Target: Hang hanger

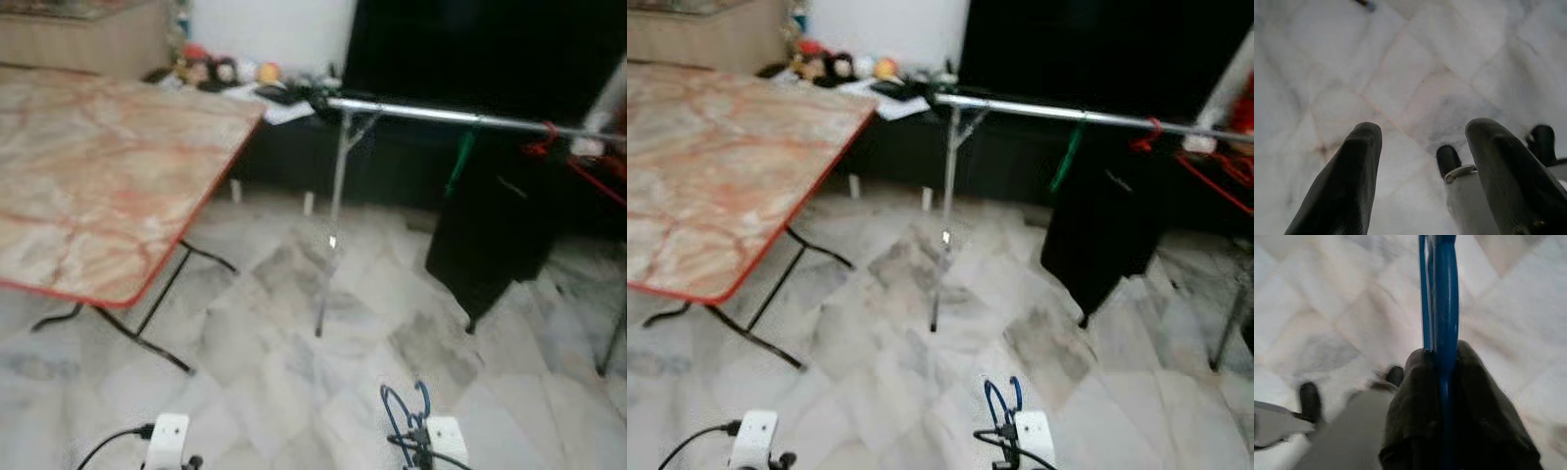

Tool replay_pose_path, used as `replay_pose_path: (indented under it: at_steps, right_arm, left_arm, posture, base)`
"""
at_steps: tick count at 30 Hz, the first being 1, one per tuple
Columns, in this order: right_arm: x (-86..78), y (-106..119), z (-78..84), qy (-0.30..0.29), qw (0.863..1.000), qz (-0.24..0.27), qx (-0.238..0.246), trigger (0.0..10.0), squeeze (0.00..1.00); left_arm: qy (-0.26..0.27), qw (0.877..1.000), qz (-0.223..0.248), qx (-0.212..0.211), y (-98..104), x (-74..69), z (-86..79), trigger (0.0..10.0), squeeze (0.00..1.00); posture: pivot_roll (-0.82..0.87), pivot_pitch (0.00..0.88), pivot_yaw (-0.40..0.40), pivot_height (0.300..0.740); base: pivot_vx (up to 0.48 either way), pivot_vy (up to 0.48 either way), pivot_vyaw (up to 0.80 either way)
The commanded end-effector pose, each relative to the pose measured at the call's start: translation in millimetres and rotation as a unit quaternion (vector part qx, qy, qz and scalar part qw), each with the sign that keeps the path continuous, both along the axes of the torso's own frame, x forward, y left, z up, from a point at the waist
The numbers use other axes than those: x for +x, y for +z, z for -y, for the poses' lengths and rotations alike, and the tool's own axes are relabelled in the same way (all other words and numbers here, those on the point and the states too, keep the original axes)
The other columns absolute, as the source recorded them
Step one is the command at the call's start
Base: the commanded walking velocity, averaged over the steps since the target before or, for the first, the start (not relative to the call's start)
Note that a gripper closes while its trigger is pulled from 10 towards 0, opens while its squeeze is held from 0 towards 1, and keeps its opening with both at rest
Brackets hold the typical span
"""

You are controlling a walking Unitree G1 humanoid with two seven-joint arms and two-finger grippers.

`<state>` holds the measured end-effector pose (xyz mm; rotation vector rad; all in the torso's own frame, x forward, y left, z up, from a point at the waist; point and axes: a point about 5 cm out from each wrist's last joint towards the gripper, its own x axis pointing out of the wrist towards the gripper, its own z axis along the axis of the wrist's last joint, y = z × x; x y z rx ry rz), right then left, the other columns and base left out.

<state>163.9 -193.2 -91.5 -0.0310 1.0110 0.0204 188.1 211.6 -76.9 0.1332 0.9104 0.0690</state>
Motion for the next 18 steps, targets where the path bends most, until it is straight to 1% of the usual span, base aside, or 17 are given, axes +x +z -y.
replay_pose_path:
  at_steps: [1, 5, 10, 14, 18]
  right_arm:
    - [3.9, 1.9, 1.4, 0.000, 1.000, 0.005, -0.003, 10.0, 0.00]
    - [4.1, 1.9, 0.5, 0.000, 1.000, 0.007, -0.001, 10.0, 0.00]
    - [6.3, 3.1, -0.8, -0.003, 1.000, 0.019, 0.002, 10.0, 0.00]
    - [6.6, 3.3, -0.5, -0.007, 1.000, 0.021, 0.002, 10.0, 0.00]
    - [7.5, 3.7, 0.5, -0.012, 1.000, 0.022, -0.003, 10.0, 0.00]
  left_arm:
    - [0.000, 1.000, -0.008, -0.002, -2.8, -3.9, 3.9, 10.0, 0.00]
    - [0.005, 1.000, -0.009, -0.002, -3.0, -4.6, 2.5, 10.0, 0.00]
    - [-0.010, 1.000, -0.015, 0.013, -3.1, -4.9, 1.6, 10.0, 0.00]
    - [-0.010, 1.000, -0.016, 0.017, -3.3, -5.3, 1.3, 10.0, 0.00]
    - [-0.006, 1.000, -0.018, 0.017, -3.4, -5.8, 0.1, 10.0, 0.00]
  posture:
    - [-0.01, 0.000, -0.055, 0.740]
    - [-0.01, 0.000, -0.053, 0.740]
    - [-0.02, 0.000, -0.050, 0.740]
    - [-0.02, 0.000, -0.050, 0.740]
    - [-0.02, 0.000, -0.048, 0.740]
  base:
    - [0.000, 0.000, -0.75]
    - [0.000, 0.000, -0.75]
    - [0.000, 0.000, 0.00]
    - [0.000, 0.000, 0.00]
    - [0.000, -0.290, 0.00]
